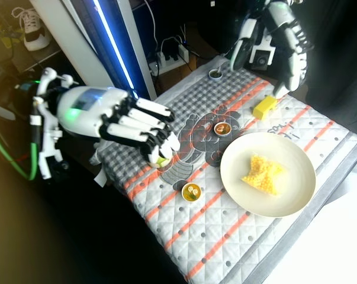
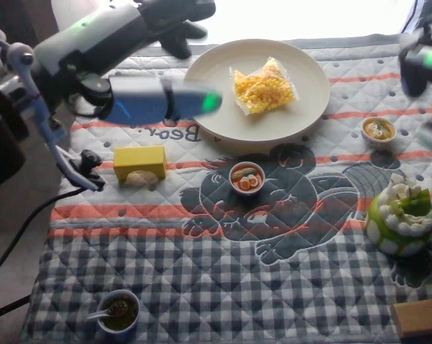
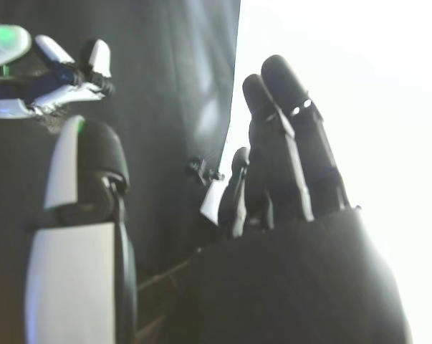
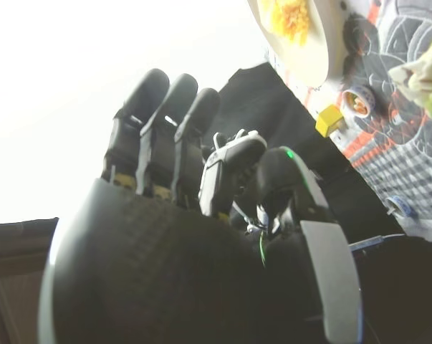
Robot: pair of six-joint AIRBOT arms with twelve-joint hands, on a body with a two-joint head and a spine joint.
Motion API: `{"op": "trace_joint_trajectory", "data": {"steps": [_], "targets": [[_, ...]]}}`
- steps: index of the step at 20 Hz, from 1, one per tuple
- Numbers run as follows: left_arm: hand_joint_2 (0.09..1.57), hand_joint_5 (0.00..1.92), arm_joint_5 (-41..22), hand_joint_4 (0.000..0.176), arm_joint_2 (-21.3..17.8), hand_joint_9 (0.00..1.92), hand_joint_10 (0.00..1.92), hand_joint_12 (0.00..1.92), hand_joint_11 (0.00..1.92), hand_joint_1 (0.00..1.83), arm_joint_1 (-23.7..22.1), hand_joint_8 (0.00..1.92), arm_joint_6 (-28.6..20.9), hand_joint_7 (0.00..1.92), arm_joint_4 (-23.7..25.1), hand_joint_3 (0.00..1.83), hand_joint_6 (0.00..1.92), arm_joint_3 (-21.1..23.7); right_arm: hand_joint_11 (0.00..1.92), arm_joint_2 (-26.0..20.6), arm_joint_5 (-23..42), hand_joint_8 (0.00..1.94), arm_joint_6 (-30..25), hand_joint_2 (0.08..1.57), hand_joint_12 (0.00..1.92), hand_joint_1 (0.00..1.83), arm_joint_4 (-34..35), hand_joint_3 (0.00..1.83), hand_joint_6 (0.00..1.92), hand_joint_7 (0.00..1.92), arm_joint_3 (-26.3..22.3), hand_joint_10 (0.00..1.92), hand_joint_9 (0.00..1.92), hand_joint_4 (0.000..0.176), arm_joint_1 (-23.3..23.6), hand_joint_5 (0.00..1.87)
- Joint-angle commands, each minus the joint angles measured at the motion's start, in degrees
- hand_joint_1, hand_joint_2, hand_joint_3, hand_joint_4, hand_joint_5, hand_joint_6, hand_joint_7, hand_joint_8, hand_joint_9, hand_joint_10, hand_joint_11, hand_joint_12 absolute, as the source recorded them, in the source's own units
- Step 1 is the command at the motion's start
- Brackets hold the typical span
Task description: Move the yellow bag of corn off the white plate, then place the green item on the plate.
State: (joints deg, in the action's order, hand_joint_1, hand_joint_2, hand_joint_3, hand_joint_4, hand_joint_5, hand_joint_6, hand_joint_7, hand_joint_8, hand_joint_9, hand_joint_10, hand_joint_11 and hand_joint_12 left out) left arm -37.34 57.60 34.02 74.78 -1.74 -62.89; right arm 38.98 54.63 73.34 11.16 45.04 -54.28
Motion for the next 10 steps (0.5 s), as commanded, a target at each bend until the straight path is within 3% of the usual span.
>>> {"op": "trace_joint_trajectory", "data": {"steps": [1,3,4,6,7,8,9,10], "targets": [[1.28,0.19,-6.6,0.000,0.6,0.06,0.23,0.82,0.00,0.59,-1.5,0.01,-0.3,0.17,-0.1,0.00,0.04,-0.4,0.00,0.1,7.1,0.00,0.2,1.31,0.87,0.40,-0.1,0.01,0.03,0.06,0.2,0.16,0.03,0.000,1.0,0.03],[1.26,0.17,-5.8,0.007,0.9,0.03,0.23,0.94,0.00,0.57,-2.3,0.00,0.2,0.17,0.3,0.00,0.01,-0.4,0.00,0.3,7.1,0.00,0.2,1.28,0.90,0.49,-0.1,0.00,0.03,0.07,0.3,0.16,0.02,0.000,1.0,0.06],[1.26,0.15,-5.3,0.019,1.1,0.01,0.22,0.87,0.00,0.55,-2.6,0.00,0.7,0.14,0.3,0.00,0.00,-0.4,0.00,0.4,7.1,0.00,0.2,1.28,0.91,0.50,-0.1,0.00,0.02,0.06,0.3,0.16,0.02,0.000,1.0,0.05],[1.23,0.13,-3.5,0.022,1.9,0.00,0.23,0.91,0.00,0.61,-3.7,0.00,1.6,0.13,0.3,0.00,0.00,-1.1,0.00,0.7,7.1,0.00,0.2,1.28,0.83,0.55,-0.1,0.00,0.02,0.07,0.4,0.15,0.01,0.000,1.0,0.06],[1.22,0.12,-1.8,0.012,3.1,0.01,0.24,0.93,0.00,0.66,-4.7,0.01,1.8,0.14,0.3,0.00,0.00,-2.2,0.00,0.8,7.1,0.00,0.2,1.28,0.83,0.54,-0.1,0.00,0.01,0.06,0.4,0.15,0.01,0.000,1.0,0.06],[1.20,0.10,-0.3,0.033,4.2,0.00,0.13,0.75,0.00,0.70,-5.4,0.00,1.9,0.12,0.3,0.00,0.00,-3.2,0.00,0.9,7.1,0.00,0.2,1.29,0.83,0.51,-0.1,0.00,0.01,0.05,0.5,0.14,0.00,0.000,1.0,0.05],[1.19,0.08,1.6,0.042,5.8,0.00,0.09,0.63,0.00,0.69,-6.3,0.00,2.0,0.12,0.0,0.00,0.00,-4.7,0.00,1.0,7.1,0.00,0.2,1.29,0.81,0.50,-0.1,0.00,0.01,0.05,0.5,0.13,0.01,0.000,1.0,0.05],[1.18,0.09,3.9,0.037,7.8,0.04,0.11,0.67,0.00,0.71,-7.1,0.01,3.4,0.17,-1.4,0.00,0.00,-6.6,0.00,1.2,7.1,0.00,0.2,1.30,0.74,0.45,-0.1,0.00,0.00,0.04,0.6,0.10,0.01,0.000,1.0,0.03]]}}
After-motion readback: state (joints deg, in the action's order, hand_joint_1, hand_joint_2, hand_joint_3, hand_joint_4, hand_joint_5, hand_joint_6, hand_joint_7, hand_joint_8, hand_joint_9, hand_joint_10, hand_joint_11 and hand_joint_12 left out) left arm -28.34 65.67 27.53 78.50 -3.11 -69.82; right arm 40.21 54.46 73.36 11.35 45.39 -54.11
